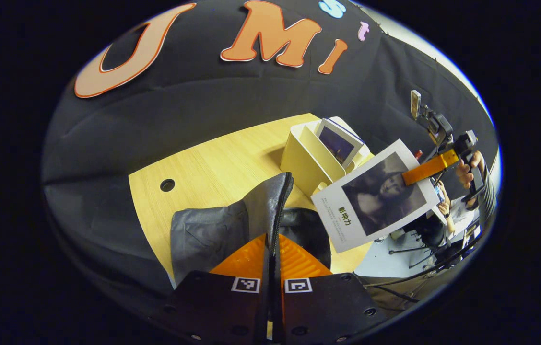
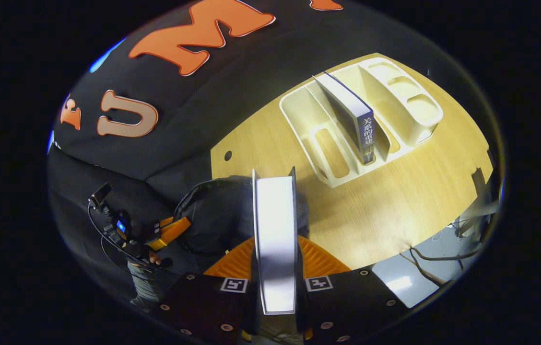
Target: Open the schoolbag, grab two books from the bookshelf and put them into the schoolbag.
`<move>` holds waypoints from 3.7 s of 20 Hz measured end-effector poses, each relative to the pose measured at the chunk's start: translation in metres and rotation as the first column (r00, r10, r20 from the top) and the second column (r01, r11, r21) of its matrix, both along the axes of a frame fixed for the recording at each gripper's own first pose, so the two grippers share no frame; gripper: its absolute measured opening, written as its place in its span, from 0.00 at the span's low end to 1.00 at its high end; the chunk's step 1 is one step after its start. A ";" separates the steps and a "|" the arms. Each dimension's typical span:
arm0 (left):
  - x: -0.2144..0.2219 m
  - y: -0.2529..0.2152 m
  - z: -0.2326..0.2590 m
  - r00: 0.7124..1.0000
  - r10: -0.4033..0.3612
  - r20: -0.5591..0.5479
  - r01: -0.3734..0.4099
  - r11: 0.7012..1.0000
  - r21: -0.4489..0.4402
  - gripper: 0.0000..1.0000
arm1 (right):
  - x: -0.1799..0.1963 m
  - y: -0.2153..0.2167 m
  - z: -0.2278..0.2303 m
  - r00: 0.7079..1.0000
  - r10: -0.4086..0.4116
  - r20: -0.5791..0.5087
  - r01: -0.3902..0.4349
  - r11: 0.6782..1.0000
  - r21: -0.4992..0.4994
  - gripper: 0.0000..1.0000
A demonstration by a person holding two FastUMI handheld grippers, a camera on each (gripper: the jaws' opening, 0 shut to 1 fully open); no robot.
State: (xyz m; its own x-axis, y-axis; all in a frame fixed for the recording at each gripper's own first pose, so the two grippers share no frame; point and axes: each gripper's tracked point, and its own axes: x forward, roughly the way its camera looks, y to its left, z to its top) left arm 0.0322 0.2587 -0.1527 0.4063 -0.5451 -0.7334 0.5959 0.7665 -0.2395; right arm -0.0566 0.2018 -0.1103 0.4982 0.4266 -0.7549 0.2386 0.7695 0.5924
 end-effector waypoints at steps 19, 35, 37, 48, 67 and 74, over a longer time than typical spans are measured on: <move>0.004 -0.010 0.026 0.998 0.050 0.049 -0.047 0.997 -0.057 0.05 | 0.051 0.121 -0.082 0.997 -0.070 0.014 0.063 0.954 0.292 0.29; -0.024 -0.018 0.010 0.999 0.040 -0.013 -0.041 0.993 -0.106 0.01 | 0.083 0.196 -0.153 0.990 -0.143 0.009 0.128 0.912 0.390 0.29; -0.026 -0.020 0.009 1.000 0.030 -0.004 -0.030 0.995 -0.095 0.01 | 0.088 0.206 -0.156 0.989 -0.148 0.005 0.134 0.905 0.403 0.28; -0.023 -0.028 -0.003 0.997 0.077 -0.020 -0.078 0.996 -0.053 0.01 | 0.060 0.206 -0.177 0.992 -0.036 -0.124 0.072 0.953 0.294 0.60; -0.027 -0.054 -0.027 0.985 0.173 -0.024 -0.171 0.984 0.044 0.01 | 0.016 0.008 -0.116 0.984 0.157 -0.084 -0.166 0.981 -0.104 0.99; -0.029 -0.064 -0.039 0.978 0.203 -0.044 -0.201 0.978 0.053 0.01 | 0.029 -0.055 -0.085 0.977 0.197 -0.075 -0.209 0.953 -0.218 0.99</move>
State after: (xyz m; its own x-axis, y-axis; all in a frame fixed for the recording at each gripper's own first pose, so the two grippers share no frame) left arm 0.0036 0.1946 -0.1917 0.4676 -0.4191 -0.7783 0.4162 0.8811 -0.2244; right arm -0.0272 0.1467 -0.1953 0.3762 0.3320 -0.8650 0.0893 0.9162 0.3905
